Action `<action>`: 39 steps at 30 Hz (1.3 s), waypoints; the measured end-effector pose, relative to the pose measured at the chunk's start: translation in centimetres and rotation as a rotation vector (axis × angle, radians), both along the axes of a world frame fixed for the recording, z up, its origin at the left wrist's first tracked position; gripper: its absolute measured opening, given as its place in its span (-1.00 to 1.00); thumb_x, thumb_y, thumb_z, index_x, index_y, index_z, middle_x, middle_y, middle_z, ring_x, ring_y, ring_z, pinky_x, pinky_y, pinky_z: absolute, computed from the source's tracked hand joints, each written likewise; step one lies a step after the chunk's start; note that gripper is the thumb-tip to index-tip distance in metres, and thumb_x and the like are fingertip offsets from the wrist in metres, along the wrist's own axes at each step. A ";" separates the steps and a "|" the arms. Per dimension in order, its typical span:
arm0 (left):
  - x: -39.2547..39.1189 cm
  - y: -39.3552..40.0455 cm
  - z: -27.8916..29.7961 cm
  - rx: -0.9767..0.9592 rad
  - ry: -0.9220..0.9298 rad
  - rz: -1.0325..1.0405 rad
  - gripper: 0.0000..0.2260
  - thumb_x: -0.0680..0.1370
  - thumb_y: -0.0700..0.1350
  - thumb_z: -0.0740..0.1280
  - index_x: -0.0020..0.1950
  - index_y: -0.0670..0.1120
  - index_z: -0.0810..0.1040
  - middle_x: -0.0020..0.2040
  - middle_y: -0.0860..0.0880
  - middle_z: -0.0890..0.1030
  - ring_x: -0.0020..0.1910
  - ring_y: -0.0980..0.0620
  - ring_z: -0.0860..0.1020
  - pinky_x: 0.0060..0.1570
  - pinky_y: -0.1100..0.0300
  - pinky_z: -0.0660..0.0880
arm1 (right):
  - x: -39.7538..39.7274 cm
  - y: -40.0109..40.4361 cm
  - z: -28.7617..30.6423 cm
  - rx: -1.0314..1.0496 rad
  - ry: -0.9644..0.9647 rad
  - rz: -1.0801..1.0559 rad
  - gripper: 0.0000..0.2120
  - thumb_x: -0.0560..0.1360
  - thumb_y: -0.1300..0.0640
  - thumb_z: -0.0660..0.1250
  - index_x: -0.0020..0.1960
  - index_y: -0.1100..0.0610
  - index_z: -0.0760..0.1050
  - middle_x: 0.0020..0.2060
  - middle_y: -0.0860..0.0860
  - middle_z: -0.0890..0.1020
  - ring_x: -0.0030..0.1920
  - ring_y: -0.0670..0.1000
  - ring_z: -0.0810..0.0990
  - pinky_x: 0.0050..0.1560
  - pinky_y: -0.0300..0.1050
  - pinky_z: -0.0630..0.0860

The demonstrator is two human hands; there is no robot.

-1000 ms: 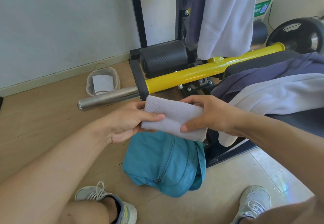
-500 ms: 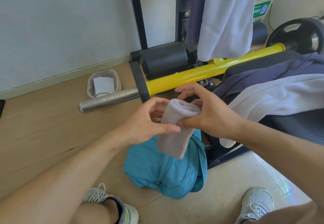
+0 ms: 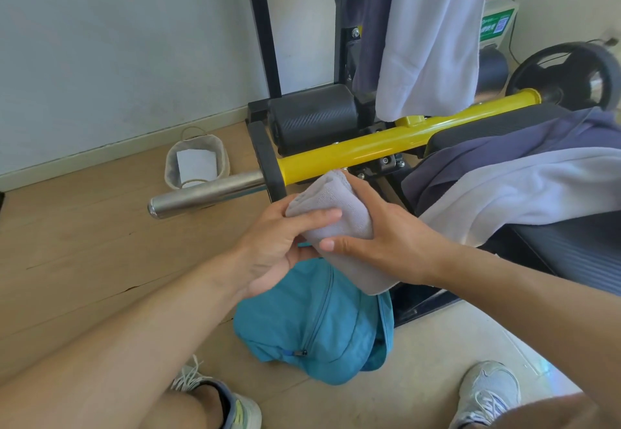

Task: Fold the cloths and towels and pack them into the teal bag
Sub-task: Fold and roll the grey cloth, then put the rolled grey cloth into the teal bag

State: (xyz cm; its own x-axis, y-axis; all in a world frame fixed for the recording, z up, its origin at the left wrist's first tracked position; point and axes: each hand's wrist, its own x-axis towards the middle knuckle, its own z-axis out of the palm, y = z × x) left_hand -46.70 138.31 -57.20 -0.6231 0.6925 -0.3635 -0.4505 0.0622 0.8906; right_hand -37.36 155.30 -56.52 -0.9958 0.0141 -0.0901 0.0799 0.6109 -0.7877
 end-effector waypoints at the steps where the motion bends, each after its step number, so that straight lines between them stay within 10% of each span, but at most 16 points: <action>1: -0.1 0.0 0.1 -0.010 -0.005 0.004 -0.47 0.37 -0.10 0.56 0.31 -0.17 0.57 0.16 -0.18 0.69 0.06 -0.08 0.68 0.01 0.00 0.66 | 0.0 0.2 0.0 0.006 0.003 0.009 -0.11 0.40 -0.39 0.33 0.58 -0.28 -0.04 0.28 -0.26 0.52 0.16 -0.25 0.57 0.13 -0.26 0.58; 8: -0.6 -0.6 0.4 -0.207 0.227 -0.079 -0.49 0.33 0.13 0.60 0.18 -0.09 0.65 0.10 -0.11 0.71 0.04 -0.04 0.69 -0.11 0.12 0.60 | -0.2 0.5 0.3 0.077 -0.043 0.154 -0.27 0.52 -0.24 0.35 0.54 -0.40 0.01 0.22 -0.31 0.52 0.17 -0.44 0.45 0.05 -0.56 0.38; 17: -0.7 -0.5 -0.3 -0.153 0.335 0.022 -0.60 0.41 0.10 0.44 0.16 -0.07 0.62 0.07 -0.05 0.69 0.06 0.00 0.65 -0.02 0.11 0.59 | -0.2 1.0 0.0 0.023 -0.073 0.105 -0.36 0.54 -0.26 0.30 0.56 -0.25 0.18 0.24 -0.23 0.57 0.15 -0.21 0.58 0.10 -0.29 0.57; 27: -1.2 0.0 -2.3 -0.359 0.554 0.191 -0.75 0.56 0.21 0.36 0.08 0.07 0.62 0.01 0.02 0.68 0.00 0.04 0.65 -0.12 0.14 0.57 | -0.3 -0.2 -1.1 0.008 -0.148 0.062 -0.44 0.65 -0.13 0.20 0.60 -0.20 0.09 0.24 -0.22 0.49 0.18 -0.15 0.51 0.01 -0.46 0.41; 33: -2.0 -0.1 -3.2 -0.600 0.671 0.116 -0.52 0.59 0.25 0.29 0.42 0.09 0.32 0.21 0.14 0.63 0.21 0.03 0.57 0.11 0.11 0.49 | -1.2 0.7 -4.8 0.231 -0.297 -0.060 -0.42 0.66 -0.13 0.19 0.62 -0.08 0.10 0.35 0.04 0.53 0.25 0.08 0.54 0.23 -0.02 0.48; 36: -1.6 0.2 -3.7 -0.738 0.681 -0.055 -0.36 0.61 0.13 0.32 0.60 0.05 0.12 0.37 0.06 0.53 0.14 0.00 0.56 -0.16 0.20 0.44 | -1.3 1.3 -8.2 0.418 -0.527 -0.052 -0.45 0.67 -0.11 0.17 0.57 0.10 0.16 0.29 0.16 0.56 0.17 0.15 0.55 0.12 -0.02 0.46; 39: -0.5 0.5 -4.9 -0.813 0.693 -0.255 -0.33 0.61 0.07 0.35 0.62 0.07 0.07 0.43 0.00 0.48 0.14 -0.04 0.56 -0.02 0.10 0.56 | -0.2 0.2 -11.6 0.404 -0.711 -0.037 -0.45 0.67 -0.12 0.16 0.48 0.26 0.25 0.33 0.21 0.51 0.25 0.18 0.53 0.11 -0.06 0.42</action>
